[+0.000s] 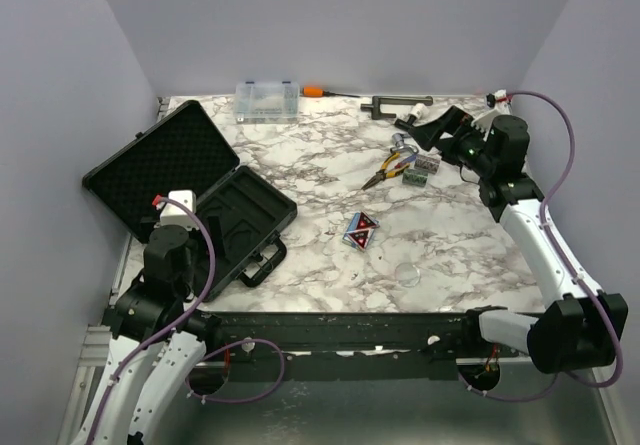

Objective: Pack up texas hold em set

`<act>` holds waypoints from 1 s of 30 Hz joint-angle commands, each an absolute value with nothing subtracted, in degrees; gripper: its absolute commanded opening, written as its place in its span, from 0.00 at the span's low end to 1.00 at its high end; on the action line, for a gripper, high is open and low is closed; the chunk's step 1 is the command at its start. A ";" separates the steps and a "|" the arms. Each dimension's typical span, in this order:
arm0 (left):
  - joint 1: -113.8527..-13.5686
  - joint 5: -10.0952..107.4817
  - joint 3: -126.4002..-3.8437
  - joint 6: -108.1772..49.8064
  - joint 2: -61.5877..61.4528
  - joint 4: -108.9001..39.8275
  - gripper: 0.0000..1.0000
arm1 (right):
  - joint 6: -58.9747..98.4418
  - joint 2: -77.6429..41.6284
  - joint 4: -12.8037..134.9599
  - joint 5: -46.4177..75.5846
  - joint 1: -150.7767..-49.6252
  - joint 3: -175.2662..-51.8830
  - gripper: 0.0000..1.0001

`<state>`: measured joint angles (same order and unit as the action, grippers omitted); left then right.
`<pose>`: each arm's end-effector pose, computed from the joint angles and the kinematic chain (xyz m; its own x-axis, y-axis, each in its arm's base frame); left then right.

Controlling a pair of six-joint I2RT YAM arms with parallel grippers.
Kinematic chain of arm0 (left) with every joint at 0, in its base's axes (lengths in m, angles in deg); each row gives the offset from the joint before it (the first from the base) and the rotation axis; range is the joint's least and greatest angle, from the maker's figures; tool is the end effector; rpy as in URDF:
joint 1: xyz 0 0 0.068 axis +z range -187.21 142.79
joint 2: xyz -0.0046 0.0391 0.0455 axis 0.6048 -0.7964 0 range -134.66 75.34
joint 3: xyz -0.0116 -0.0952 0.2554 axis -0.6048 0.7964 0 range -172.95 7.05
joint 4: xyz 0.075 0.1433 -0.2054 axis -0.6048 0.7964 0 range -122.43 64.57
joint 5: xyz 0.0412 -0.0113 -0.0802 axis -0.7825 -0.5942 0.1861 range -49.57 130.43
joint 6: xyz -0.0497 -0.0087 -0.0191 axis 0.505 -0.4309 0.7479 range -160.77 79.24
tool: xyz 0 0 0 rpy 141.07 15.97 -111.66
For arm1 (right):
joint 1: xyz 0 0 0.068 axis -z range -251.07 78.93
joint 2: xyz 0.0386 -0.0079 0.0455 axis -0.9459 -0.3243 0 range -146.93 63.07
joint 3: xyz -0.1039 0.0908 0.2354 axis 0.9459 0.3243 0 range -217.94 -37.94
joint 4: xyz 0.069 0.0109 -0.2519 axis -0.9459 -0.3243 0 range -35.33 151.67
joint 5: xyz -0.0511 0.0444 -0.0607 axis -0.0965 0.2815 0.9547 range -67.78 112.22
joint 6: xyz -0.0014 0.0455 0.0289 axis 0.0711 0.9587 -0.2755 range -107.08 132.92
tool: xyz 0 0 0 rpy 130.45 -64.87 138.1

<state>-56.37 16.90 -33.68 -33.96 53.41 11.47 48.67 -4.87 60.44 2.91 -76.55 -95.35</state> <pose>0.0842 -0.0142 0.3026 -0.3931 0.0216 -0.9192 -0.0879 0.9943 0.0609 0.2755 0.0382 0.3504 -0.4056 0.5150 -0.7551 -0.2159 0.7488 0.6267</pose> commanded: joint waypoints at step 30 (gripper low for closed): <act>-59.77 16.14 -34.61 -33.69 42.87 9.82 0.99 | 51.80 8.06 12.10 27.49 -78.55 -91.09 1.00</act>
<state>-58.23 16.86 -33.73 -33.96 41.71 10.75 50.94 5.86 18.15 21.60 -78.39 -93.05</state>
